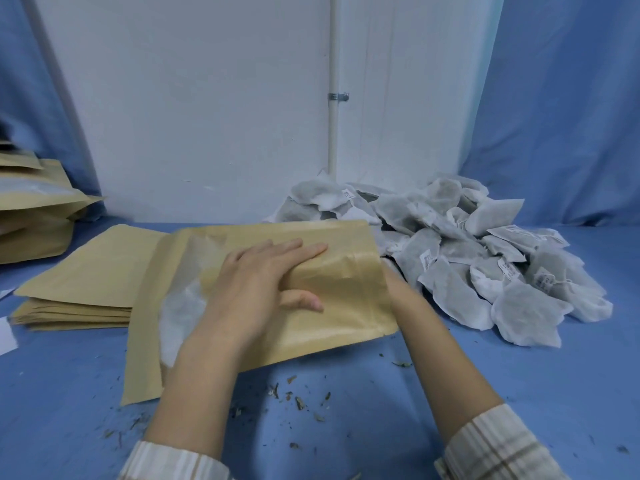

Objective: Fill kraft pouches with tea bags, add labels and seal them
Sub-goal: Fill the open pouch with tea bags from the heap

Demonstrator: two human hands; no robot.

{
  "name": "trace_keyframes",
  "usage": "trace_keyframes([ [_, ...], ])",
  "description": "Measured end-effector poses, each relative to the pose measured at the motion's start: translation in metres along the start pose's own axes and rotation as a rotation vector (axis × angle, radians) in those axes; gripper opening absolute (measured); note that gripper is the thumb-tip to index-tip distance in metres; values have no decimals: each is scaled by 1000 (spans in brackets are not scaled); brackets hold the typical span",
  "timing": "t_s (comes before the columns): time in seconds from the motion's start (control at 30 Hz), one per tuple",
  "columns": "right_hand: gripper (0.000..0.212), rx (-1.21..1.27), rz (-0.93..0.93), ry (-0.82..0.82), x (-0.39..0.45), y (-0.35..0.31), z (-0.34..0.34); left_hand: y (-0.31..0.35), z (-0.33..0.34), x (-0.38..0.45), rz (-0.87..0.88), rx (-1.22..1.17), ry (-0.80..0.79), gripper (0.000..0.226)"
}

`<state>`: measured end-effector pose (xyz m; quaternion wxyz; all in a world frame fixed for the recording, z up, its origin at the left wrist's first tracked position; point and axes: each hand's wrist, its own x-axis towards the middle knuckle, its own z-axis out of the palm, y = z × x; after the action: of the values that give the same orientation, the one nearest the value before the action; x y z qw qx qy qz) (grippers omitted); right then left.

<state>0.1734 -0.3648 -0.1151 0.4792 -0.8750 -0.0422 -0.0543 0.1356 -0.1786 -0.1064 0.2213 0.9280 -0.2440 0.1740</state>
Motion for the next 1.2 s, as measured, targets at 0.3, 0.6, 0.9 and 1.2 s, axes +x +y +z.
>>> trace_keyframes([
  [0.3, 50, -568, -141, 347, 12, 52, -3, -4, -1, -1, -75, 222, 193, 66],
  [0.6, 34, -95, -141, 550, 14, 48, -21, -6, 2, 0, -108, 251, 156, 67],
  [0.9, 12, -195, -185, 476, 10, 52, -12, -17, -1, -3, -164, 217, 135, 63],
  [1.2, 25, 339, -113, 474, -6, 30, -52, -13, -3, -3, -134, 147, 123, 73],
])
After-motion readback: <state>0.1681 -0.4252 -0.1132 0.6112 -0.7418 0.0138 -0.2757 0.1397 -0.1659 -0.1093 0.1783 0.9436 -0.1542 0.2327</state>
